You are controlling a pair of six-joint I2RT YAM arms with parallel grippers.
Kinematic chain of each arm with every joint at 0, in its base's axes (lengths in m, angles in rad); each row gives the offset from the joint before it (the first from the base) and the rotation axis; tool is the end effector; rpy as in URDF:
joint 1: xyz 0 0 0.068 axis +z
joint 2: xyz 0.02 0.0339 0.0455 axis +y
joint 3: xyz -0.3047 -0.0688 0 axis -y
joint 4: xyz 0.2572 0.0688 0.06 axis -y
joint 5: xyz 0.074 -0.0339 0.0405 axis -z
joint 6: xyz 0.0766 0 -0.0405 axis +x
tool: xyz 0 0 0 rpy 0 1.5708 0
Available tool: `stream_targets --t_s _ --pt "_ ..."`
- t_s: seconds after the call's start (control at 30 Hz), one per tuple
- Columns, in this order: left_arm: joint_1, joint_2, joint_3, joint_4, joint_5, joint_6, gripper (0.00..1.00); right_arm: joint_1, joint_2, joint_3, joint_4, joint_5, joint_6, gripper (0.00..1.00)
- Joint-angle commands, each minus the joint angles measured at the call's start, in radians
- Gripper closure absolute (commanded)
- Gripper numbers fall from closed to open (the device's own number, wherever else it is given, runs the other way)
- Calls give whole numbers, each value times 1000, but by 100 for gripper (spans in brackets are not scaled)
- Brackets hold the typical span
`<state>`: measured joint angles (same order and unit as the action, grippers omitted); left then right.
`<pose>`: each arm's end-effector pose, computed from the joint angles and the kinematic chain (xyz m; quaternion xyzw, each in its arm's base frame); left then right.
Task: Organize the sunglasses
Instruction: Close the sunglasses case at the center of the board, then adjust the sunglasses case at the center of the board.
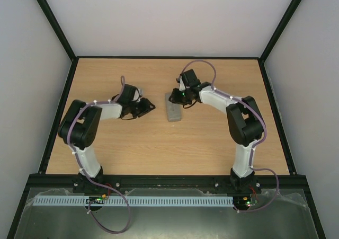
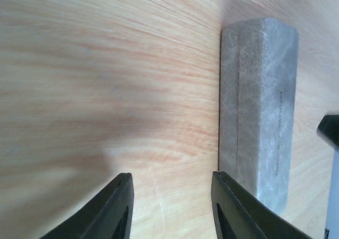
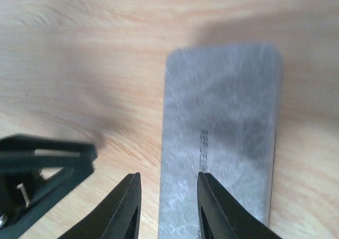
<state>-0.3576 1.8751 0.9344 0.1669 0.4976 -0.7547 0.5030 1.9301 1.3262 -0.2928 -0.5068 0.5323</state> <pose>0.3735 -0.1786 0.1330 -0.0825 0.8946 -0.3913 0.1996 0.3859 0.2548 0.1919 -0.0695 0.9147 0.3640 0.1611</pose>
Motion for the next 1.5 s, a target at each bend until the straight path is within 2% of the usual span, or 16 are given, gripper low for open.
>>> stream_targets --t_s 0.0,0.07,0.1,0.13,0.23,0.33,0.53,0.8,1.27,1.47 --pt "34 -178 -76 -82 -7 45 44 -29 -10 106 -112 122 -29 66" --pt "38 -251 -100 -124 -22 61 24 -49 19 155 -159 187 -29 65" --pt "38 -286 -109 -148 -29 67 5 -58 37 177 -182 230 -32 66" --pt "38 -322 -117 -169 -37 72 1 -61 57 203 -208 275 -38 66" --pt "40 -426 -138 -236 -58 84 1 -71 159 289 -276 363 -57 77" --pt "40 -514 -154 -296 -74 94 1 -74 230 343 -285 363 -62 79" --pt "48 -645 -182 -367 -76 101 1 -48 279 392 -266 325 -75 79" --pt "59 -690 -220 -371 -67 104 1 41 297 386 -247 285 -98 74" --pt "60 -721 -260 -362 -60 101 1 133 176 216 -161 305 -154 70" --pt "59 -726 -273 -364 -69 98 1 134 1 78 -98 386 -133 67"
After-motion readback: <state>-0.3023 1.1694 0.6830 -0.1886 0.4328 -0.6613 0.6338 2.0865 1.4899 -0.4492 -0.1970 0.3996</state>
